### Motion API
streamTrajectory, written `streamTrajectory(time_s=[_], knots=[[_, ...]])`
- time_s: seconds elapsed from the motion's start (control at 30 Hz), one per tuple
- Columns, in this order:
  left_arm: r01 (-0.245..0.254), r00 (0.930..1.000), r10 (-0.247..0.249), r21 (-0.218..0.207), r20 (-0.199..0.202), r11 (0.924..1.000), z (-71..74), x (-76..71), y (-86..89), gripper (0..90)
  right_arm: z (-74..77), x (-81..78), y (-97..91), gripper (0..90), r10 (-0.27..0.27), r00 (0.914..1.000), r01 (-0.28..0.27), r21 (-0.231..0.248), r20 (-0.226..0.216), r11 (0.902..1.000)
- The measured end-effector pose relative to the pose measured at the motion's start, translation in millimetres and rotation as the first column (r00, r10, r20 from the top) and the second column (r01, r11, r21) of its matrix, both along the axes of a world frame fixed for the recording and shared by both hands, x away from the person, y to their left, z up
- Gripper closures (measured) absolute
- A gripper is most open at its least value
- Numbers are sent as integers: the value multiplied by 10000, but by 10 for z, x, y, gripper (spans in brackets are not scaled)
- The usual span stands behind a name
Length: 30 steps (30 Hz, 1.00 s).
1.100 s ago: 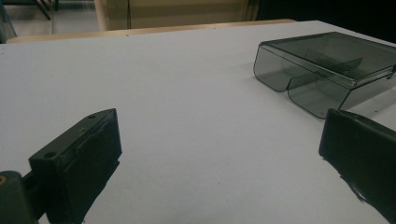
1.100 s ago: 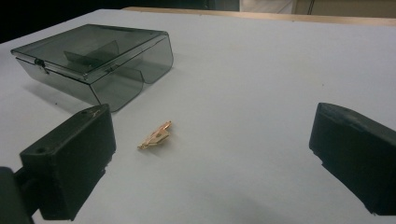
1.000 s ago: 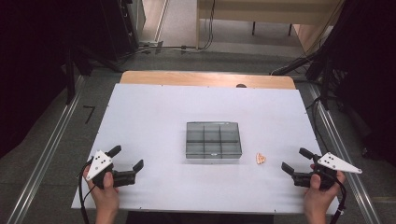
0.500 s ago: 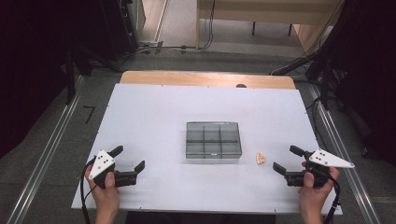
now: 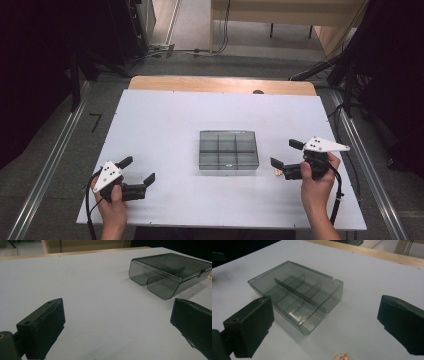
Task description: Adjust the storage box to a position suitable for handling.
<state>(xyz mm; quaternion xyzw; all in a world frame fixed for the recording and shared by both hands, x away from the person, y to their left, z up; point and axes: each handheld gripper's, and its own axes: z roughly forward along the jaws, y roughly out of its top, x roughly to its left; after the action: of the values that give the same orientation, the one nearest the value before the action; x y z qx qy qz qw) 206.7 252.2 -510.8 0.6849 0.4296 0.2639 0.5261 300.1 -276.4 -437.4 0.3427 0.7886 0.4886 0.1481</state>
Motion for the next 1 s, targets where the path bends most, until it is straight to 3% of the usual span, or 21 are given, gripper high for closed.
streamTrajectory(time_s=[0.3, 0.5, 0.7, 0.9, 1.0], knots=[[-18, 10000, 19, 53, -85, 10000, -2, 17, -14, 0, 61, 274, 264, 36, 300, 9980, -310, -166, -555, 9994], [98, 9999, -99, -31, -56, 9999, -4, 5, -8, 0, 99, 460, 458, 91, 691, 9901, -717, -167, -1221, 9973], [226, 9995, -234, -363, -204, 9991, -7, 26, 21, 0, 90, 642, 683, 334, 481, 9849, -574, -515, -1663, 9970], [242, 9993, -252, -327, -288, 9992, -8, 40, 21, 0, 118, 768, 888, 582, 394, 9809, -528, -658, -1907, 9964], [266, 9993, -276, -406, -240, 9988, -10, 36, 25, 0, 119, 823, 979, 648, 198, 9771, -365, -755, -2121, 9965]])
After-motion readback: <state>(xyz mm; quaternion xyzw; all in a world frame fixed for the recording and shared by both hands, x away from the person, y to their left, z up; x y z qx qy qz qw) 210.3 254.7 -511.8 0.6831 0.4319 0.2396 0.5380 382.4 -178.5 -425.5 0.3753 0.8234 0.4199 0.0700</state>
